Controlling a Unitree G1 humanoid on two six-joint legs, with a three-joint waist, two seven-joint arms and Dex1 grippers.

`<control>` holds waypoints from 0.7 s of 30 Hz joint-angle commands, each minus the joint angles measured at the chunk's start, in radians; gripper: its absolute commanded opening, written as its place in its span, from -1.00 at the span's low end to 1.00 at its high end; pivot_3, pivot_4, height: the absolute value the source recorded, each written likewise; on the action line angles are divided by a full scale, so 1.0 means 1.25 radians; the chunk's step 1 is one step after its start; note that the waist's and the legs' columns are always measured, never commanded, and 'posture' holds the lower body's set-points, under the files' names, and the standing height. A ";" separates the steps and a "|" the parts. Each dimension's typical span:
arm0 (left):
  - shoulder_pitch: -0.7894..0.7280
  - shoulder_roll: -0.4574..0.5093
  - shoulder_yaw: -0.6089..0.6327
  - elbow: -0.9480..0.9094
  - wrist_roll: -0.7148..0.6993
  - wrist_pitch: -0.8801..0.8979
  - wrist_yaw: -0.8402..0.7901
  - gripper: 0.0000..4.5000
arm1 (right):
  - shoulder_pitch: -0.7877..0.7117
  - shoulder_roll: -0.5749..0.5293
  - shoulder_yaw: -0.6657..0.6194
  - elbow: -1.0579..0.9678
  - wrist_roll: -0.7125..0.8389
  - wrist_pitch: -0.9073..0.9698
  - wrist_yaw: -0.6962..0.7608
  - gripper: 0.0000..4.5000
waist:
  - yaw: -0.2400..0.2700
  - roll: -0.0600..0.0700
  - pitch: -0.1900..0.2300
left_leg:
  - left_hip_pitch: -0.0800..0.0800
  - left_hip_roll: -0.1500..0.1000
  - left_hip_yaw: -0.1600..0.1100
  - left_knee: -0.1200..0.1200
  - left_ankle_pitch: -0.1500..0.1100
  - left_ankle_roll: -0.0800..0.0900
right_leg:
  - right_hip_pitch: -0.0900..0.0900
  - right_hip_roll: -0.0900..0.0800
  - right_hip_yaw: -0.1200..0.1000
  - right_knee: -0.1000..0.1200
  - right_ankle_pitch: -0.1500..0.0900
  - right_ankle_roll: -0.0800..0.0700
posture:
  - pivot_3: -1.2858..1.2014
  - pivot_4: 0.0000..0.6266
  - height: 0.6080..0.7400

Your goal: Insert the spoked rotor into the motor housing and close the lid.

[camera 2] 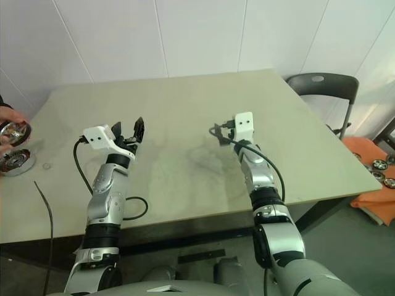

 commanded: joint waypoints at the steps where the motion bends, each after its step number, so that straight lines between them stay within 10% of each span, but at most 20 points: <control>1: 0.003 -0.001 -0.001 -0.043 0.003 -0.012 0.004 0.86 | -0.013 0.003 0.006 -0.039 0.000 0.000 0.003 0.97 | 0.000 0.000 0.000 | 0.000 0.000 0.000 0.000 0.000 0.000 | 0.000 0.000 0.000 0.000 0.000 0.000 | 0.03 -1.00 1.00; 21: -0.005 -0.001 -0.003 -0.037 0.001 -0.010 0.007 0.86 | -0.018 -0.004 0.010 -0.036 0.000 0.001 0.000 0.97 | 0.000 0.000 0.000 | 0.000 0.000 0.000 0.000 0.000 0.000 | 0.000 0.000 0.000 0.000 0.000 0.000 | 0.03 -1.00 1.00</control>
